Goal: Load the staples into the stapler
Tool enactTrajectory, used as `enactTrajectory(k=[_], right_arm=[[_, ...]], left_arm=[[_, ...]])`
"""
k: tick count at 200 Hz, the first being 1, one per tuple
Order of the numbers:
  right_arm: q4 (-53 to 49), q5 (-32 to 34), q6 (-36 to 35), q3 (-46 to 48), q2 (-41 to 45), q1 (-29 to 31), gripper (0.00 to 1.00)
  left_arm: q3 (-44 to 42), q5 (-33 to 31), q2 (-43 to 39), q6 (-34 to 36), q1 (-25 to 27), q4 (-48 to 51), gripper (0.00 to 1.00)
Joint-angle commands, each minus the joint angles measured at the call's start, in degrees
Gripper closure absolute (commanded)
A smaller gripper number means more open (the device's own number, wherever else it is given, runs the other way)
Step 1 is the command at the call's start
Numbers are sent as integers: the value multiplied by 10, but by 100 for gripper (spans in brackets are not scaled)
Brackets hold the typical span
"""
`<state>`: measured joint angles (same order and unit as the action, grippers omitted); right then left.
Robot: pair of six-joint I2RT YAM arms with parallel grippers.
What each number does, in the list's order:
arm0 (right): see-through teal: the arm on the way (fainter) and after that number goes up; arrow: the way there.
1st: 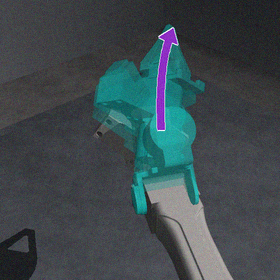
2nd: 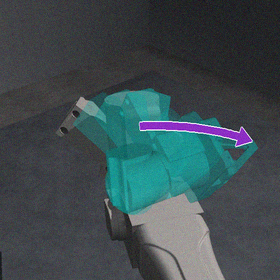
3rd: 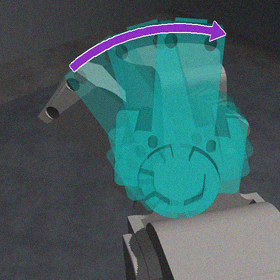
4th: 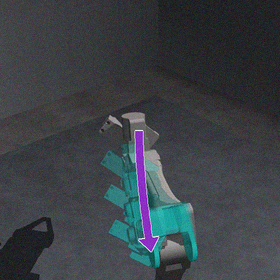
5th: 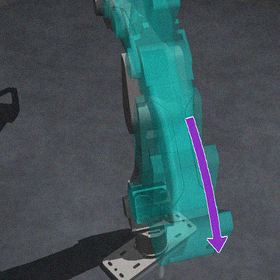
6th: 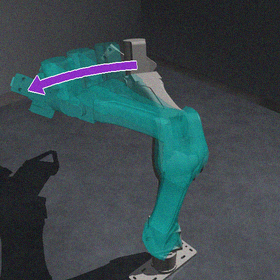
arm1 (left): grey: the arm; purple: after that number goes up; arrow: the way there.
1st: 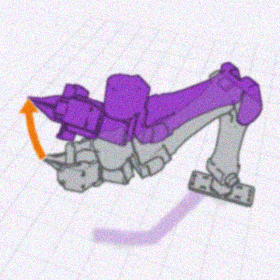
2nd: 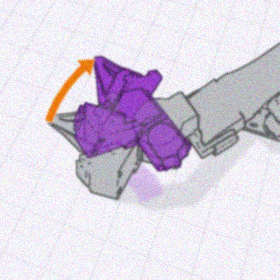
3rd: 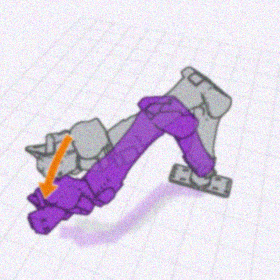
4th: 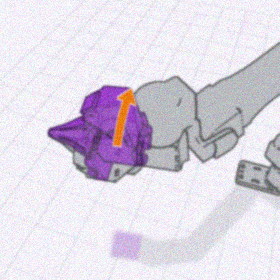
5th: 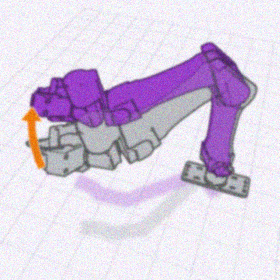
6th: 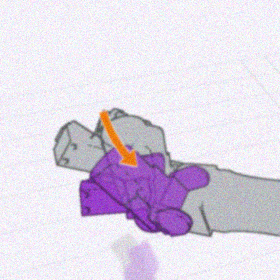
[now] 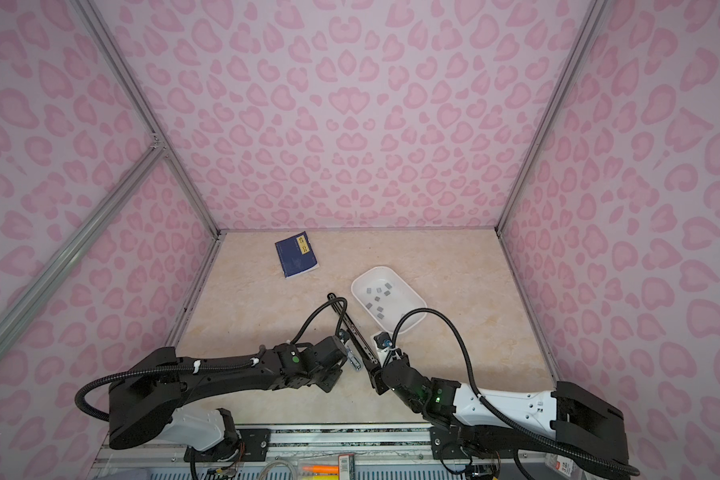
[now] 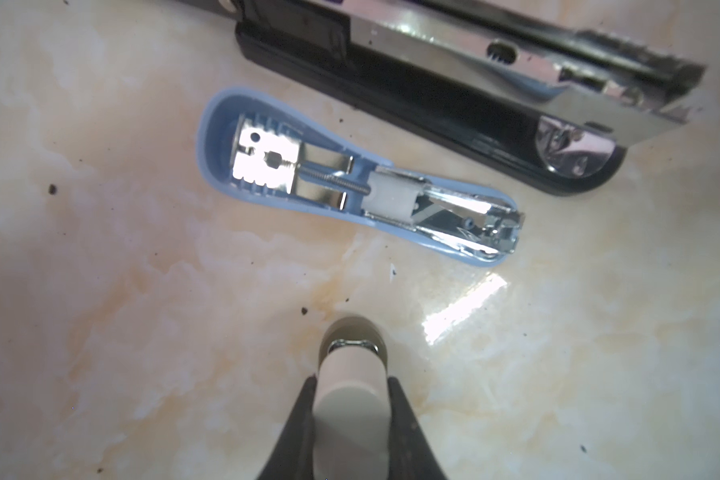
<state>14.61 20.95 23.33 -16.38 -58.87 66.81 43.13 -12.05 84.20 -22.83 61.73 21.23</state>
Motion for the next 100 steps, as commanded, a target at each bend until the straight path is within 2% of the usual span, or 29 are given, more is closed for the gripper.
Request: enactTrajectory(k=[1, 14, 30, 60, 100], right_arm=[[19, -1, 5, -4, -6, -1, 41], [9, 2, 5, -18, -6, -4, 42], [-12, 11, 12, -38, 3, -13, 46], [-10, -3, 25, -52, 45, -35, 48], [-14, -35, 28, -69, 67, -62, 47]], left_arm=[[23, -7, -18, 22, 1, 3, 90], [44, -15, -37, 44, 1, 6, 97], [63, -20, -67, 83, 0, -12, 96], [50, 12, -120, 175, 1, -122, 96], [40, 20, -127, 259, 1, -168, 96]])
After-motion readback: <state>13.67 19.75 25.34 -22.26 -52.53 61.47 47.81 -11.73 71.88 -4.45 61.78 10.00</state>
